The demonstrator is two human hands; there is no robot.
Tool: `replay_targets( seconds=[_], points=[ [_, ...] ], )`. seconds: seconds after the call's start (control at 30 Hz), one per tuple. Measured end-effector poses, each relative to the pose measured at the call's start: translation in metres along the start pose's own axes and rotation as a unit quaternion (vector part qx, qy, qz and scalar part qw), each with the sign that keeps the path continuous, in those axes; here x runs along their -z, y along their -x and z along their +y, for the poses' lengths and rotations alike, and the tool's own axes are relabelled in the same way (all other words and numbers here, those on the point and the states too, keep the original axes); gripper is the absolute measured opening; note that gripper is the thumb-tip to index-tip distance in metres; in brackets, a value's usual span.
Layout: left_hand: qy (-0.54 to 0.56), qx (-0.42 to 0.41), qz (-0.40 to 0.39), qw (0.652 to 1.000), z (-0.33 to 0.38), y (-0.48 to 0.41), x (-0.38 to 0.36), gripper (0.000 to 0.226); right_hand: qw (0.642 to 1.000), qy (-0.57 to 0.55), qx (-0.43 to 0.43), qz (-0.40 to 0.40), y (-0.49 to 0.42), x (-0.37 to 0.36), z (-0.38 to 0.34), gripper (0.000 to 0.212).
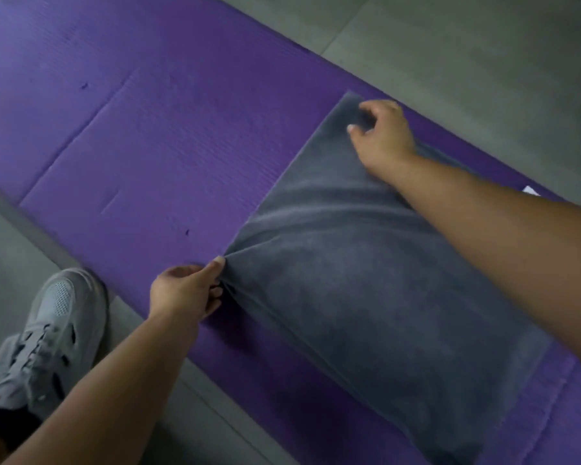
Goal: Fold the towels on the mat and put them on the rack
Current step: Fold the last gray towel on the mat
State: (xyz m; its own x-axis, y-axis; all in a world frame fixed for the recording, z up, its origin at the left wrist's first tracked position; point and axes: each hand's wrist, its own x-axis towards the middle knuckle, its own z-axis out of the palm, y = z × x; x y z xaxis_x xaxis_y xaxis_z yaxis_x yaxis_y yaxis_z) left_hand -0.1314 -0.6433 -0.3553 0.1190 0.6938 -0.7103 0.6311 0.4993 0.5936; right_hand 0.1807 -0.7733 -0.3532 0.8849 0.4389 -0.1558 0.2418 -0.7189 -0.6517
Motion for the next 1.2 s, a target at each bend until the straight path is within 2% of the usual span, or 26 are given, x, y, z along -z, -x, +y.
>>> replay_targets(
  seconds=[0.17,0.27,0.37,0.43,0.57,0.77,0.87,1.03,1.2],
  points=[
    [-0.006,-0.014,-0.004,1.000,-0.008,-0.011,0.007,0.024,0.996,-0.025,-0.087,0.001,-0.061,-0.012,0.002,0.047],
    [0.035,0.002,-0.020,0.999,-0.015,-0.006,0.011,0.020,0.991,-0.028,-0.133,-0.001,-0.062,-0.010,-0.017,0.031],
    [0.067,0.012,-0.012,0.998,-0.014,0.000,0.013,0.017,0.990,-0.017,-0.140,-0.010,-0.069,-0.015,-0.018,0.020],
    [0.102,0.027,-0.002,0.994,-0.012,0.001,0.014,0.023,0.991,-0.006,-0.133,-0.002,-0.072,-0.020,-0.019,0.018],
    [0.147,0.050,0.000,0.988,-0.006,-0.001,0.017,0.033,0.990,0.009,-0.142,0.023,-0.076,-0.025,-0.017,0.028],
    [0.096,0.042,0.007,0.994,-0.002,-0.005,0.015,0.038,0.988,-0.003,-0.148,0.038,-0.075,-0.025,-0.021,0.019],
    [0.083,0.041,-0.001,0.996,-0.002,-0.010,0.019,0.026,0.989,-0.017,-0.144,0.042,-0.076,-0.024,-0.024,0.023],
    [0.053,0.048,-0.019,0.997,0.004,-0.026,0.044,0.011,0.976,-0.128,-0.169,0.046,-0.086,-0.023,-0.041,0.028],
    [-0.065,-0.020,-0.055,0.996,0.024,-0.039,0.050,0.032,0.972,-0.159,-0.166,0.042,-0.097,-0.037,-0.053,0.025]
  ],
)
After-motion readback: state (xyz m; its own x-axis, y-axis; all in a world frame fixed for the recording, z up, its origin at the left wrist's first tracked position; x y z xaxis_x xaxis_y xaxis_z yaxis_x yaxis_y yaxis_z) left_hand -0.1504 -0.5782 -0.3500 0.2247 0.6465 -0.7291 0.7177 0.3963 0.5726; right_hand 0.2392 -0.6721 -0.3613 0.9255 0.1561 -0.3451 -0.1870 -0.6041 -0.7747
